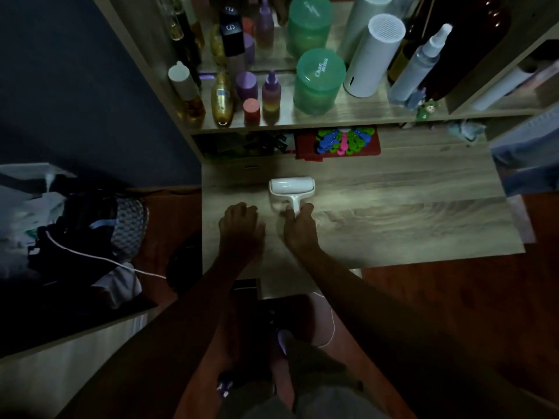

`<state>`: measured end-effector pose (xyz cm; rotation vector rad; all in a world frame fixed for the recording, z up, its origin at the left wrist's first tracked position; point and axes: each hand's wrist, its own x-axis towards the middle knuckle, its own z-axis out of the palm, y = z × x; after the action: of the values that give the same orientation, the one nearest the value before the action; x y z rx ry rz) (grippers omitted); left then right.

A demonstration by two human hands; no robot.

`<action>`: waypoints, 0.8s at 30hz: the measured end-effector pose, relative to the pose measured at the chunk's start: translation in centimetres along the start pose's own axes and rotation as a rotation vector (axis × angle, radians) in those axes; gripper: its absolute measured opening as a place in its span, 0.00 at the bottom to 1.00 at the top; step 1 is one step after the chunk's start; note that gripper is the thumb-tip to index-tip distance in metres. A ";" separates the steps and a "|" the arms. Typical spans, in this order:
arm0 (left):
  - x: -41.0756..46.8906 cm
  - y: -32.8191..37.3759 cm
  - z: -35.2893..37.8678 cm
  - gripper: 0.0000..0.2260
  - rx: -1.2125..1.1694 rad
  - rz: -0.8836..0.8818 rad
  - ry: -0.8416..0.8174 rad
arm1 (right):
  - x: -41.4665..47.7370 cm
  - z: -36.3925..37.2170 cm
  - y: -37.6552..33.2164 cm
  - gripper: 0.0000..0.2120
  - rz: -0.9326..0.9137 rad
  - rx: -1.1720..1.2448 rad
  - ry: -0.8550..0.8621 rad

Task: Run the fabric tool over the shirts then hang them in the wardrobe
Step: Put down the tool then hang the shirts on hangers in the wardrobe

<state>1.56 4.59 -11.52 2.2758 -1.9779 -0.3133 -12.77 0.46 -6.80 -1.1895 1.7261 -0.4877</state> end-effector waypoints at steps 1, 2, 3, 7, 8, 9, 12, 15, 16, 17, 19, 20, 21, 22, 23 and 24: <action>0.1 0.0 0.1 0.17 0.001 -0.004 -0.001 | 0.1 0.1 0.2 0.17 0.000 -0.005 0.004; 0.2 0.0 0.3 0.16 0.002 -0.008 0.003 | 0.2 0.2 0.4 0.17 -0.002 -0.009 0.010; 0.2 0.0 0.4 0.15 0.007 -0.014 0.000 | 0.3 0.4 0.6 0.18 -0.006 -0.015 0.019; 0.1 0.2 0.5 0.17 0.017 -0.024 -0.058 | 0.4 0.5 1.4 0.19 -0.020 -0.112 0.062; 0.0 0.2 0.6 0.17 0.020 -0.022 -0.057 | 0.4 0.4 1.4 0.19 -0.028 -0.145 0.062; 0.0 0.2 0.5 0.16 0.022 -0.023 -0.055 | 0.3 0.3 1.5 0.19 -0.036 -0.178 0.058; -0.1 0.2 0.2 0.17 0.035 -0.008 -0.032 | 0.0 -0.1 1.6 0.21 -0.048 -0.290 0.039; -0.5 -0.1 -0.4 0.17 0.017 -0.027 -0.013 | -0.4 -0.5 1.2 0.23 -0.066 -0.354 0.076; -0.7 -0.2 -0.9 0.17 0.006 -0.049 -0.001 | -0.6 -0.6 0.7 0.23 -0.084 -0.355 0.097; -0.7 -0.5 -1.3 0.18 -0.019 -0.071 0.010 | -0.8 -0.7 0.1 0.24 -0.105 -0.346 0.113; -1.0 -1.3 -2.5 0.20 -0.086 -0.109 0.042 | -1.5 -0.6 -1.7 0.23 -0.192 -0.298 0.116; -1.3 -1.8 -3.4 0.22 -0.122 -0.128 0.076 | -2.0 -0.4 -2.7 0.21 -0.254 -0.263 0.105; -1.8 -2.4 -4.4 0.23 -0.171 -0.150 0.111 | -2.5 0.0 -4.0 0.20 -0.319 -0.228 0.086; -2.5 -3.0 -5.6 0.26 -0.227 -0.180 0.148 | -3.1 0.6 -5.4 0.18 -0.387 -0.210 0.062; -3.2 -3.8 -7.2 0.28 -0.274 -0.212 0.188 | -3.8 1.3 -6.9 0.17 -0.460 -0.204 0.042; -4.1 -4.8 -8.9 0.28 -0.308 -0.246 0.230 | -4.6 2.2 -8.4 0.15 -0.532 -0.202 0.023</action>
<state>7.67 8.87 -3.57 2.2368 -1.4343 -0.3328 -6.36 1.08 0.64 -1.8090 1.4913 -0.6512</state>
